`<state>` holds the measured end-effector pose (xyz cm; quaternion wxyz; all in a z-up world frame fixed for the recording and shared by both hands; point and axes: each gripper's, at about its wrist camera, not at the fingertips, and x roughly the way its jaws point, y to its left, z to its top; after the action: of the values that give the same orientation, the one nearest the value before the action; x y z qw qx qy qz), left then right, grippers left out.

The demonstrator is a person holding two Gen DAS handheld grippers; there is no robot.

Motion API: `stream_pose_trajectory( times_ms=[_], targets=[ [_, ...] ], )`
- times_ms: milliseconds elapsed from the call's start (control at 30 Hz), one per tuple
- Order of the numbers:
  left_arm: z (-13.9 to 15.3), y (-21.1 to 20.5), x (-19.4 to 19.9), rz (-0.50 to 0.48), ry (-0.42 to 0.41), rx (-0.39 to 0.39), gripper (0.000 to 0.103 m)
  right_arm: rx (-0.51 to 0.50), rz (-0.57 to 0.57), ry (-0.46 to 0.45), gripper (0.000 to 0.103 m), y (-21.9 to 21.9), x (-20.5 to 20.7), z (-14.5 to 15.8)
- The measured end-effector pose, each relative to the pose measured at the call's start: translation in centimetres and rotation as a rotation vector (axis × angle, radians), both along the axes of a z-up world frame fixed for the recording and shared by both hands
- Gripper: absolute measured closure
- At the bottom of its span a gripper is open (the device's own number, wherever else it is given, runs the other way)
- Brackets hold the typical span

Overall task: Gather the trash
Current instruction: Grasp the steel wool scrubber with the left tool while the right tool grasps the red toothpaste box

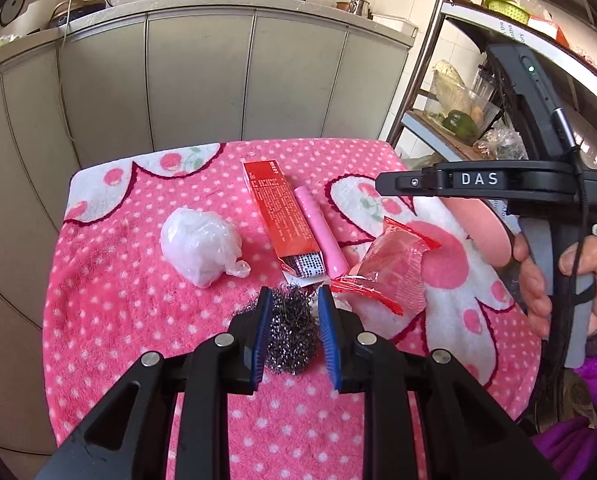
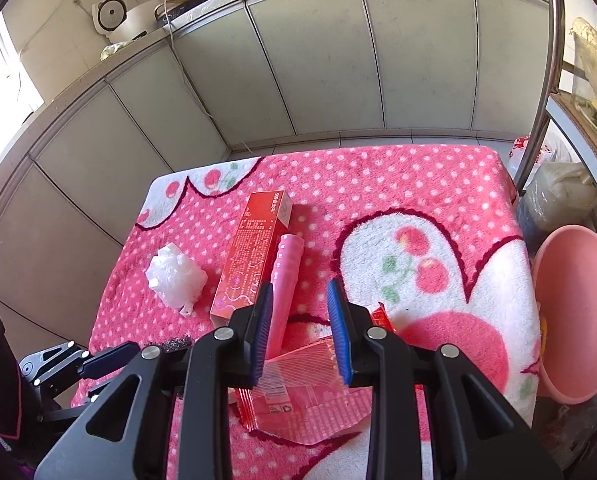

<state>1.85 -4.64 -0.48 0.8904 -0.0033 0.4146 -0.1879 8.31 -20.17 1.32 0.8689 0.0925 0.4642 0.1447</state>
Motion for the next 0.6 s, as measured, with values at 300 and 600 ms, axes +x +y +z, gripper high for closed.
stream_pose_trajectory(
  times_ms=[300, 600],
  targets=[
    [-1.3, 0.6, -1.2, -0.010, -0.022, 0.044, 0.086, -0.009, 0.040, 0.011, 0.074, 1.4, 0.6, 0.0],
    [0.5, 3.0, -2.4, 0.023, -0.080, -0.028, 0.098, 0.047, 0.085, 0.062, 0.074, 3.6, 2.2, -0.3]
  ],
)
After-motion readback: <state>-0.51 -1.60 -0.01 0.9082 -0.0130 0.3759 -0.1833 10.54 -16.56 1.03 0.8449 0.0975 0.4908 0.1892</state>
